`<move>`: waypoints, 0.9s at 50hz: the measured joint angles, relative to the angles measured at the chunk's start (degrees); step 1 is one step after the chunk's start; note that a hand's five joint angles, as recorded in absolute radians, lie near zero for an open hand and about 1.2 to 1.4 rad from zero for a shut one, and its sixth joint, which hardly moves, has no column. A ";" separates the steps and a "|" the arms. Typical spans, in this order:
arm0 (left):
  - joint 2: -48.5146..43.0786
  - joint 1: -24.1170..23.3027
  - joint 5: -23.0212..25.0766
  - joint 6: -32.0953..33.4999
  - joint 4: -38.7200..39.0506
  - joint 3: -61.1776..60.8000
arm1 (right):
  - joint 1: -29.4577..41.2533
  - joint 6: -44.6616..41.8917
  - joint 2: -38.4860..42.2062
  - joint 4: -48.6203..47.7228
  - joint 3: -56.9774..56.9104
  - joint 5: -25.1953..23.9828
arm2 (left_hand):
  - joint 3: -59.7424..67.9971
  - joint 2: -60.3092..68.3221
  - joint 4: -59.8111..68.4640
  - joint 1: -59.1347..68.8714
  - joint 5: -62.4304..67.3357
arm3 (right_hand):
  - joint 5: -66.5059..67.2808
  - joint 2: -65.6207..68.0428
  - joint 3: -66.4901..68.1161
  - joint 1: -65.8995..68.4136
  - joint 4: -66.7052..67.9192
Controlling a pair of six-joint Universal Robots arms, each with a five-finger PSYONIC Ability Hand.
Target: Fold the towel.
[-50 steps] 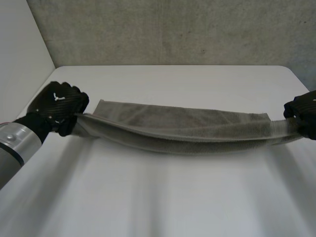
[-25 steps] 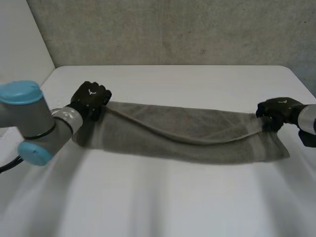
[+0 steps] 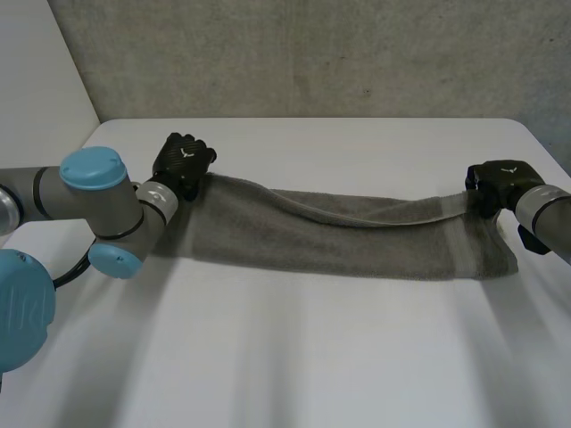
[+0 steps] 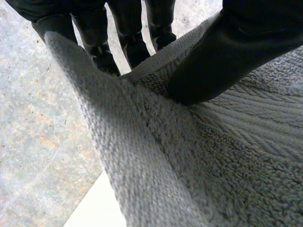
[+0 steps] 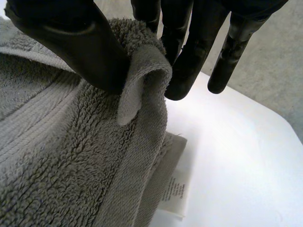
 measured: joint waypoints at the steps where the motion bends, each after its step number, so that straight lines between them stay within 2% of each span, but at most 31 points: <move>1: -0.21 0.00 -0.14 0.15 -0.01 0.12 | 0.07 -0.07 0.30 0.00 -0.03 0.04 | 0.00 0.00 0.00 0.00 0.00 | 0.00 0.00 0.00 0.00 0.00; 4: -0.50 -0.03 -0.29 0.34 -0.03 0.14 | 0.20 -0.25 0.93 0.02 -0.12 0.18 | 0.00 0.00 0.00 0.00 0.00 | 0.00 0.00 0.00 0.00 0.00; 5: -0.58 -0.05 -0.31 0.39 -0.03 0.08 | 0.25 -0.32 1.19 0.04 -0.16 0.29 | 0.00 0.00 0.00 0.00 0.00 | -0.47 -0.40 -0.38 -0.40 3.91; 6: -0.63 -0.08 -0.32 0.43 -0.03 -0.04 | 0.29 -0.39 1.39 0.07 -0.19 0.43 | -0.14 -0.14 -0.13 -0.51 -0.14 | -1.80 -1.27 -1.58 -1.78 15.32; 7: -0.64 -0.11 -0.33 0.45 -0.03 -0.14 | 0.30 -0.43 1.47 0.08 -0.21 0.55 | -4.68 -4.55 -4.70 -5.43 -4.65 | -6.54 -5.74 -5.98 -6.91 16.95; 11: -0.43 -0.36 -0.45 0.53 -0.04 -1.00 | 0.39 -0.57 1.37 0.18 -0.24 1.47 | -46.80 -46.26 -48.41 -46.64 -46.71 | -48.55 -47.02 -46.11 -46.49 -4.03; 12: -0.27 -0.46 -0.57 0.55 -0.02 -1.28 | 0.42 -0.59 1.20 0.19 -0.18 1.64 | -57.35 -57.35 -58.40 -57.03 -56.96 | -54.72 -53.02 -52.53 -53.01 -7.26; 15: 0.58 -0.78 -1.31 0.57 0.02 -2.15 | 0.52 -0.58 -0.01 0.09 0.34 1.87 | -72.64 -70.44 -70.98 -68.07 -70.91 | -62.34 -59.01 -59.31 -59.27 -12.20; 23: 5.12 -1.36 -3.75 0.08 0.81 -4.79 | 0.36 -0.57 -8.07 -4.13 5.04 1.93 | -74.50 -72.21 -71.74 -68.86 -72.95 | -62.87 -61.49 -61.97 -62.83 -13.31; 31: 10.67 -1.45 -4.00 -1.15 2.50 -8.95 | -0.01 -1.47 -16.75 -8.61 10.50 1.82 | -74.49 -72.21 -71.74 -68.86 -72.94 | -62.87 -61.49 -61.97 -62.83 -13.31; 34: 13.33 -1.53 -3.70 -1.63 2.61 -11.69 | -0.09 -2.74 -18.86 -7.98 12.14 1.66 | -74.49 -72.21 -71.74 -68.86 -72.93 | -62.87 -61.49 -61.97 -62.82 -13.31; 39: 17.08 -1.83 -3.41 -3.20 2.40 -17.28 | -0.15 -7.03 -20.05 -3.68 15.27 1.11 | -74.49 -72.20 -71.74 -68.86 -72.81 | -53.84 -54.62 -54.87 -54.27 -6.50; 45: 22.14 -1.88 -3.15 -9.81 2.19 -26.02 | -0.29 -12.56 -20.45 0.82 22.32 -0.44 | -74.49 -72.20 -71.74 -68.86 -72.81 | -48.43 -48.65 -49.03 -48.74 -0.75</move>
